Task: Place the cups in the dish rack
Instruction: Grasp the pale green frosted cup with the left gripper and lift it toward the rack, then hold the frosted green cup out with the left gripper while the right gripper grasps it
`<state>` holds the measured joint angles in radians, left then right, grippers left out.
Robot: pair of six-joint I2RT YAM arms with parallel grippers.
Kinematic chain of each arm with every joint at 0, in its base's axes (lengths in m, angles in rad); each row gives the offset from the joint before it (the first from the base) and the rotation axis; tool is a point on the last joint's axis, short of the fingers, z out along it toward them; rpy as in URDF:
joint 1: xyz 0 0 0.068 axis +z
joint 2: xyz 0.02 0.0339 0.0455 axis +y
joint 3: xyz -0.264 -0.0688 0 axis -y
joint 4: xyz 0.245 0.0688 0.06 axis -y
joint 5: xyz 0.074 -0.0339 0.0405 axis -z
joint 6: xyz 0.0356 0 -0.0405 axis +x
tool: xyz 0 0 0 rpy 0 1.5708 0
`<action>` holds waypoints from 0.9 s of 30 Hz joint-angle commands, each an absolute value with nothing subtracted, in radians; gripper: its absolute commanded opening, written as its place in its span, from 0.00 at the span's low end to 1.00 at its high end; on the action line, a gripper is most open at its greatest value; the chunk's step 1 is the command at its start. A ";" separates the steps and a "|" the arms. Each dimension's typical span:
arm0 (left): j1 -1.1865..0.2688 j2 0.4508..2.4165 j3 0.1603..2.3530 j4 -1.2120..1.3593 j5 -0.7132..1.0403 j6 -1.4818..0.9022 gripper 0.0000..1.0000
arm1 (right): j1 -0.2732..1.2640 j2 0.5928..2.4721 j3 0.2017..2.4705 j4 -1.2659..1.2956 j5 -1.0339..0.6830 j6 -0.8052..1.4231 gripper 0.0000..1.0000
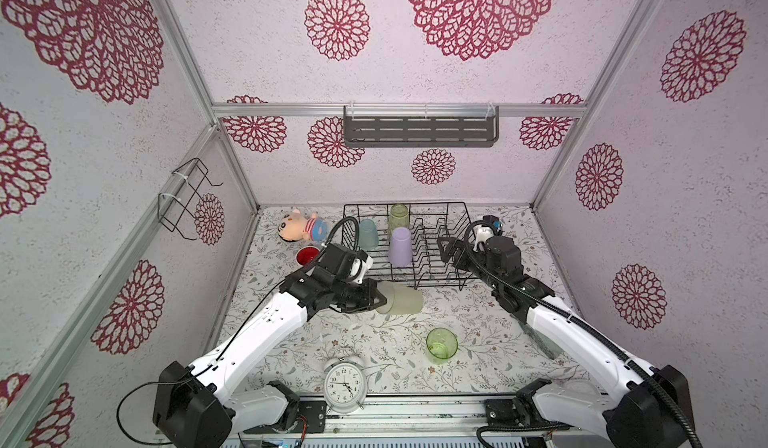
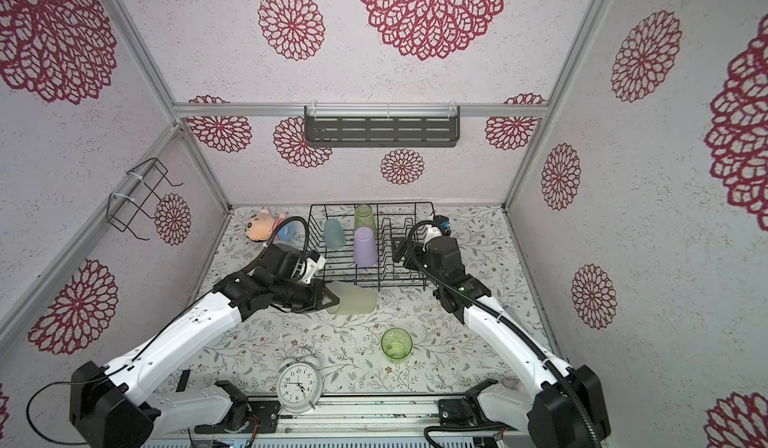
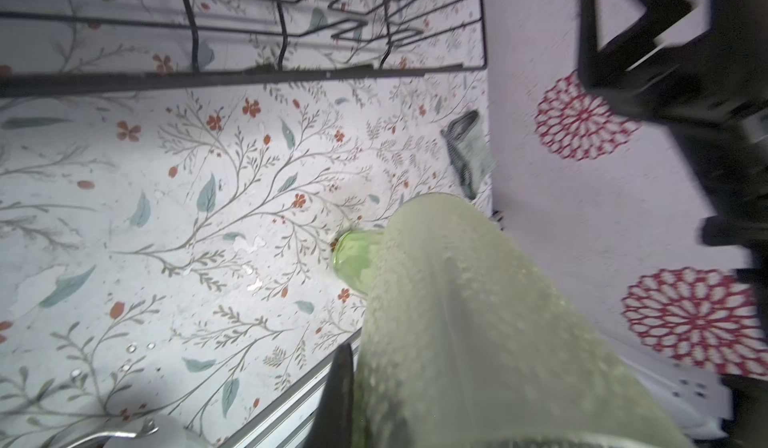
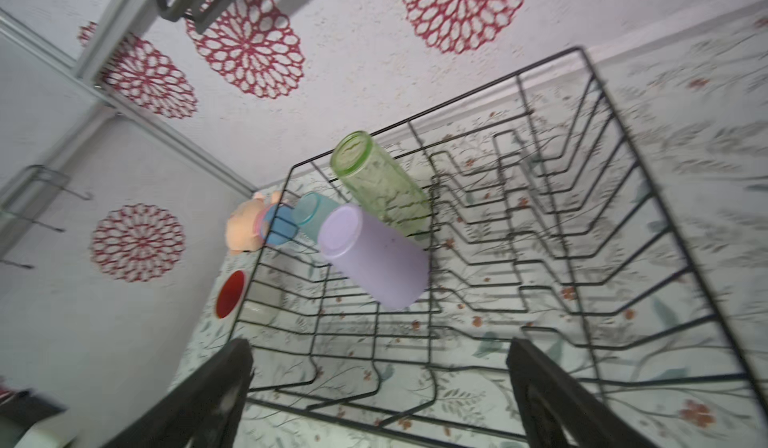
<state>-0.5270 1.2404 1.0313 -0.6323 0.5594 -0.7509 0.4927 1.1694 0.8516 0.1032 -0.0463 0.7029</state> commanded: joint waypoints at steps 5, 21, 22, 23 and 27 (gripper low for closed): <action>-0.364 1.232 0.995 -0.258 0.878 -0.873 0.00 | 0.528 1.210 0.739 0.587 -0.435 1.126 0.99; -0.310 1.225 0.937 -0.008 0.911 -1.129 0.00 | 0.649 1.488 0.806 1.169 -0.638 1.523 0.99; -0.308 1.219 0.935 -0.008 0.910 -1.128 0.00 | 0.646 1.496 0.807 1.190 -0.636 1.534 0.99; -0.304 1.211 0.929 -0.008 0.906 -1.128 0.00 | 0.645 1.502 0.813 1.187 -0.634 1.536 0.99; -0.270 1.171 0.879 0.013 0.887 -1.159 0.00 | 0.639 1.505 0.836 1.141 -0.625 1.506 0.99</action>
<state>-0.2798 1.1919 0.9070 -0.0532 0.9005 -1.1152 0.5865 1.5177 0.7876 1.0290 -0.4839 1.5166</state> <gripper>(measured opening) 0.065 0.989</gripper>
